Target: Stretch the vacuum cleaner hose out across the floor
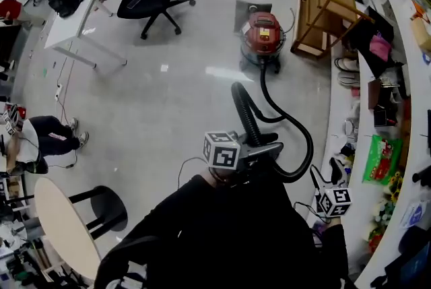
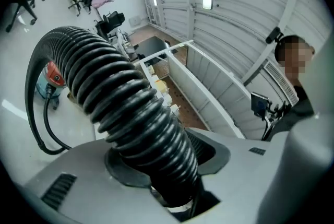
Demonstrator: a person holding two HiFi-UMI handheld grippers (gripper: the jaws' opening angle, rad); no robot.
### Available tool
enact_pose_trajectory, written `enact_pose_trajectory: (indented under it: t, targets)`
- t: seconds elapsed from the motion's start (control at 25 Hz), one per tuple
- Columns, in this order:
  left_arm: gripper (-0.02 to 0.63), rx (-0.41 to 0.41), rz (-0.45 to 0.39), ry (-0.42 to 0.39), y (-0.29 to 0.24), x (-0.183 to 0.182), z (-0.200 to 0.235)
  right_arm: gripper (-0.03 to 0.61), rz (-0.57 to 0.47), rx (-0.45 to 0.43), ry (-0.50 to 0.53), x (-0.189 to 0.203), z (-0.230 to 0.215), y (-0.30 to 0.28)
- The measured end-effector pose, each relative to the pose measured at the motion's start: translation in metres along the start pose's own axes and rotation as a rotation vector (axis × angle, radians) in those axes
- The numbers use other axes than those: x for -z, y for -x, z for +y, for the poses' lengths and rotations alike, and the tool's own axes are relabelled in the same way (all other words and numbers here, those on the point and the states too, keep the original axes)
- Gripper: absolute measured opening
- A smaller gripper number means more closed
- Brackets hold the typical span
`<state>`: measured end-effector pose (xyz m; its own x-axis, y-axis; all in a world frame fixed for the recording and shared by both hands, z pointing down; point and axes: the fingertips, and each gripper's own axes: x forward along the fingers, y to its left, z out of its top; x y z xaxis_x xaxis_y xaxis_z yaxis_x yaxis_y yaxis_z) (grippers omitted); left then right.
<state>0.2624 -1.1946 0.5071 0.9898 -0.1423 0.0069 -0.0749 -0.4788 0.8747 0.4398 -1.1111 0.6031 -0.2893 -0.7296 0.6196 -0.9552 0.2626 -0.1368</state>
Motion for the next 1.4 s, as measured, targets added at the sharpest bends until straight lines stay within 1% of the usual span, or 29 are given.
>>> enact_pose_trajectory:
  t: [0.12,0.16,0.24,0.28,0.32,0.36,0.4,0.44,0.48,0.52,0.6,0.68,0.76,0.8,0.88,0.92,1.0,1.04,1.08,1.16,1.28,1.32,1.4]
  targets:
    - [0.206,0.025,0.060,-0.084,0.041,0.031,-0.014,0.353,-0.012,-0.030,0.006,-0.036,0.063,-0.016]
    - [0.206,0.028,0.083,-0.110,0.053,0.040,-0.015,0.347,-0.027,-0.054,-0.001,-0.051,0.087,-0.020]
    - [0.206,0.023,0.131,-0.151,0.072,0.057,-0.016,0.323,-0.073,-0.139,-0.019,-0.085,0.135,-0.021]
    - [0.206,0.019,0.156,-0.166,0.079,0.066,-0.018,0.308,-0.088,-0.185,-0.010,-0.101,0.158,-0.017]
    - [0.206,0.017,0.181,-0.181,0.083,0.075,-0.021,0.287,-0.094,-0.222,0.026,-0.114,0.178,-0.014]
    - [0.206,0.017,0.204,-0.195,0.086,0.082,-0.025,0.208,-0.093,-0.246,0.085,-0.124,0.194,-0.011]
    - [0.207,0.018,0.226,-0.207,0.088,0.087,-0.029,0.045,-0.096,-0.258,0.149,-0.129,0.205,-0.011]
    - [0.207,0.019,0.242,-0.216,0.089,0.091,-0.033,0.014,-0.103,-0.267,0.195,-0.133,0.214,-0.012]
    - [0.207,0.018,0.254,-0.223,0.090,0.095,-0.037,0.014,-0.113,-0.284,0.209,-0.135,0.221,-0.013]
    - [0.207,0.014,0.262,-0.228,0.090,0.100,-0.040,0.014,-0.124,-0.318,0.193,-0.135,0.229,-0.011]
    - [0.207,-0.005,0.274,-0.239,0.091,0.112,-0.049,0.014,-0.133,-0.415,0.122,-0.131,0.242,-0.003]
    - [0.207,-0.034,0.292,-0.256,0.090,0.126,-0.059,0.014,-0.089,-0.530,0.036,-0.122,0.255,0.007]
    - [0.207,-0.064,0.316,-0.276,0.087,0.142,-0.069,0.014,-0.047,-0.643,-0.079,-0.109,0.264,0.021]
    - [0.207,-0.076,0.324,-0.284,0.084,0.150,-0.075,0.014,-0.050,-0.684,-0.139,-0.103,0.264,0.030]
    - [0.207,-0.101,0.341,-0.298,0.078,0.169,-0.088,0.015,-0.073,-0.737,-0.239,-0.092,0.256,0.051]
    - [0.207,-0.116,0.354,-0.308,0.073,0.180,-0.095,0.032,-0.072,-0.759,-0.278,-0.085,0.250,0.060]
    - [0.207,-0.143,0.389,-0.339,0.060,0.206,-0.106,0.171,-0.041,-0.808,-0.346,-0.065,0.238,0.075]
    - [0.207,-0.153,0.411,-0.357,0.054,0.222,-0.110,0.219,-0.022,-0.838,-0.378,-0.054,0.233,0.080]
    - [0.207,-0.160,0.438,-0.377,0.048,0.238,-0.112,0.246,-0.006,-0.870,-0.413,-0.043,0.230,0.083]
    - [0.207,-0.173,0.509,-0.430,0.042,0.273,-0.115,0.271,0.021,-0.936,-0.512,-0.025,0.230,0.086]
    - [0.207,-0.181,0.616,-0.508,0.043,0.314,-0.126,0.295,0.067,-1.048,-0.682,-0.010,0.246,0.093]
    - [0.207,-0.186,0.644,-0.527,0.045,0.324,-0.130,0.314,0.084,-1.082,-0.719,-0.007,0.253,0.097]
    - [0.207,-0.196,0.710,-0.567,0.052,0.343,-0.134,0.321,0.101,-1.131,-0.765,-0.002,0.265,0.104]
